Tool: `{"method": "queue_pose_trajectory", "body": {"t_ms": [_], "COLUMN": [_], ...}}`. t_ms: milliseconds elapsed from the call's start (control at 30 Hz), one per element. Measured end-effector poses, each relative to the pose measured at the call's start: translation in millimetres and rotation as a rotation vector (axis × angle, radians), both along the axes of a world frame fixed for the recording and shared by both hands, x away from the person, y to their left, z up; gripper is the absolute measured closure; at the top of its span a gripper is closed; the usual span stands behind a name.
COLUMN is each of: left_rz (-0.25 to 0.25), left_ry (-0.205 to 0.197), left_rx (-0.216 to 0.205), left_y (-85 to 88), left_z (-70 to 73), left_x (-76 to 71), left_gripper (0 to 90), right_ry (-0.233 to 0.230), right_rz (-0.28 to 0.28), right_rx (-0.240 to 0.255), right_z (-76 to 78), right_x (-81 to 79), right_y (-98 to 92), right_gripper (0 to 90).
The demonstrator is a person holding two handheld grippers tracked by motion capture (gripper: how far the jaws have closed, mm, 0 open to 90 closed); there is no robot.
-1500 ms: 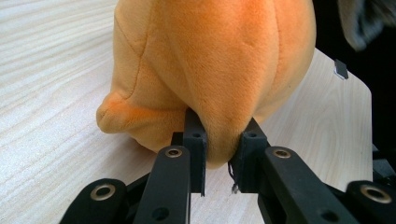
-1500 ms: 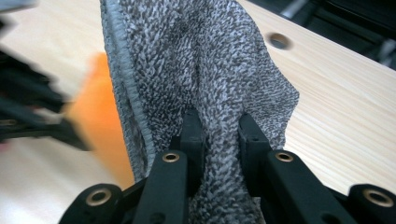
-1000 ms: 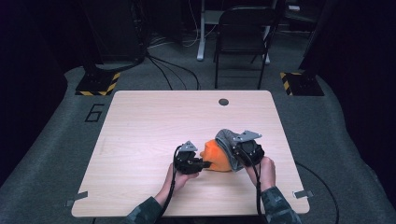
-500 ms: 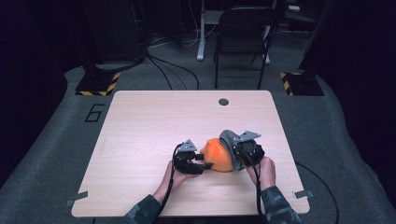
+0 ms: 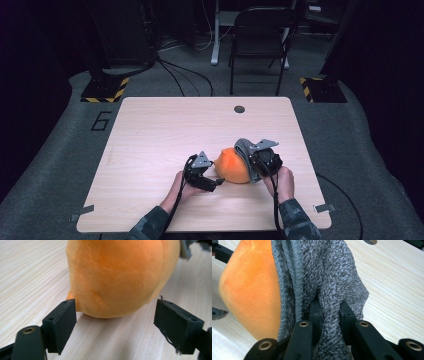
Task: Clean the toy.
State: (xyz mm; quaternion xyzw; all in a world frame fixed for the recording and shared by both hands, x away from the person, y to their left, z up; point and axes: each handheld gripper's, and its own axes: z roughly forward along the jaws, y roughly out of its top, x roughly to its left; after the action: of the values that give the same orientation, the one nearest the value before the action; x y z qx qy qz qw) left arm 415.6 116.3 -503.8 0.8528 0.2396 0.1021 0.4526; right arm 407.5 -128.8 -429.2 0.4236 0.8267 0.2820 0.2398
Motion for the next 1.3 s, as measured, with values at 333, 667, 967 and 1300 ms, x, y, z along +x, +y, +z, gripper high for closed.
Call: {"method": "queue_pose_trajectory", "body": {"t_ms": [333,667,967,1300], "left_rz": [-0.01,-0.001,0.002,-0.001], "left_ry": [-0.097,-0.174,-0.172,-0.171], "left_rx": [0.098,0.115,0.102,0.095], "left_y": [-11.3,-20.9,-19.9,-18.9], "left_z": [-11.8,-16.6,-16.1,-17.0], "left_x": [4.1,-0.7,-0.7,-0.2], "left_gripper": [18.7,55.9,70.7,71.6], "right_ry": [0.001,0.0,-0.01,0.005], "right_rz": [-0.009,-0.009,-0.003,-0.167], "right_rx": [0.008,0.01,0.071,0.067], "right_z": [-1.8,-3.9,3.9,-1.0], "right_x": [3.8,4.4,-0.9,2.1], "right_y": [-1.6,0.5,-11.2,-68.9], "right_gripper": [77.1,77.1,77.0,76.8]}}
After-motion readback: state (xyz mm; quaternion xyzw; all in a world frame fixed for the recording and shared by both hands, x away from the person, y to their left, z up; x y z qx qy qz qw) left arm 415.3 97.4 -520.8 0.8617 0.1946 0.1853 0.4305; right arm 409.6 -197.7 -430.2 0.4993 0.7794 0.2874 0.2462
